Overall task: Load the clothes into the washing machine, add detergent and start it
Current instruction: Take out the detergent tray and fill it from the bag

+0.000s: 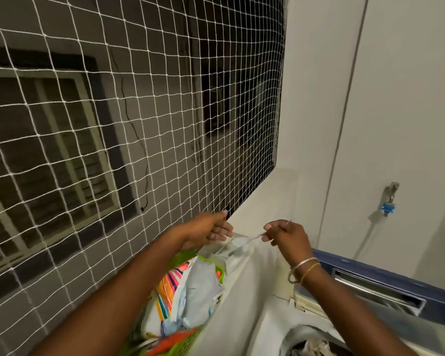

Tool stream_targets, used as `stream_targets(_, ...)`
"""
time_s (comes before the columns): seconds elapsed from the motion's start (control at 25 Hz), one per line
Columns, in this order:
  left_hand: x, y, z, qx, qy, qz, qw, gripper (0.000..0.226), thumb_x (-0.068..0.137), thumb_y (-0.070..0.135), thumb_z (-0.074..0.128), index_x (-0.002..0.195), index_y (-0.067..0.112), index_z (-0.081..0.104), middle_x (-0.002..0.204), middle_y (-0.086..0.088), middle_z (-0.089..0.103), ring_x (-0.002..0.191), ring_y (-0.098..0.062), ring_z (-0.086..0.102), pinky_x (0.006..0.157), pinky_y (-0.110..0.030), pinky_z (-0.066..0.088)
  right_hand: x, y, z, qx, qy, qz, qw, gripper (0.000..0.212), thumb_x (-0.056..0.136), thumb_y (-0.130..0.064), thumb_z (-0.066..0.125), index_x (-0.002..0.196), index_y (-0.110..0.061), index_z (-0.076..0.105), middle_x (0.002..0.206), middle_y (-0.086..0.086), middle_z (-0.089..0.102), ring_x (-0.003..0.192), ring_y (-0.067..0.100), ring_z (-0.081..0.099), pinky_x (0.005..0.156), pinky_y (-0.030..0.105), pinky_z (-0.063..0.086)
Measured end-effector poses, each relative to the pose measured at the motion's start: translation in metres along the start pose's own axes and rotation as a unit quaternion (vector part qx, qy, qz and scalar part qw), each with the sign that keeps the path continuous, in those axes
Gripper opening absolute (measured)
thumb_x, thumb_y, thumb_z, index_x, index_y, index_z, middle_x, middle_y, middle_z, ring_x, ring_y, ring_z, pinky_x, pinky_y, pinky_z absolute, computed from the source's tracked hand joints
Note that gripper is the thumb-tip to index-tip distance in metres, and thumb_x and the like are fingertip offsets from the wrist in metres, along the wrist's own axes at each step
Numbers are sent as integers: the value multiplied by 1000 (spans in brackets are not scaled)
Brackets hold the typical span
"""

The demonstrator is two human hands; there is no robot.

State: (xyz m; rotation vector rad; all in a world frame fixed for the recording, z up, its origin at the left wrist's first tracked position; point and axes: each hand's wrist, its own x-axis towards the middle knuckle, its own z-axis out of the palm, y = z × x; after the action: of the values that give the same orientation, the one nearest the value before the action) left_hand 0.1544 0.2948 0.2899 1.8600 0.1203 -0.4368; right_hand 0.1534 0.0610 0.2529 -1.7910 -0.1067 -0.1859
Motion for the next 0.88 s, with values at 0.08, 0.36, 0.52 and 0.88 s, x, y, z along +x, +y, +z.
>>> stream_targets(0.08, -24, 0, -6, 3, -2, 21, 1000, 60, 102, 56, 31, 115, 11, 70, 112, -5, 75, 102, -19, 67, 101, -39, 44, -17, -11, -8, 61, -15, 24, 998, 15, 93, -9, 61, 86, -8, 75, 69, 7, 75, 73, 26, 68, 70, 32, 53)
stream_targets(0.36, -107, -14, -6, 29, 65, 116, 991, 62, 105, 52, 26, 114, 13, 73, 111, 4, 76, 107, -12, 70, 93, -29, 48, -75, -43, -17, 113, -75, 55, 989, 17, 92, -6, 58, 92, -3, 74, 80, 13, 76, 60, 10, 63, 54, 11, 47)
stream_targets(0.52, -121, -28, 5, 57, 103, 142, 983, 58, 105, 48, 32, 104, 12, 78, 106, 5, 77, 104, -11, 70, 98, -31, 48, -98, -44, 7, 69, -109, -1, 992, 17, 90, 0, 59, 87, -7, 74, 75, 7, 76, 62, 8, 65, 61, 18, 51)
stream_targets(0.88, -127, -45, 7, 112, 165, 161, 967, 59, 99, 63, 31, 92, 30, 80, 90, 6, 78, 86, -17, 73, 97, -49, 51, -115, -23, 94, -362, -145, -434, 812, 11, 84, -37, 63, 84, -34, 73, 73, -8, 66, 77, 17, 59, 66, 31, 27)
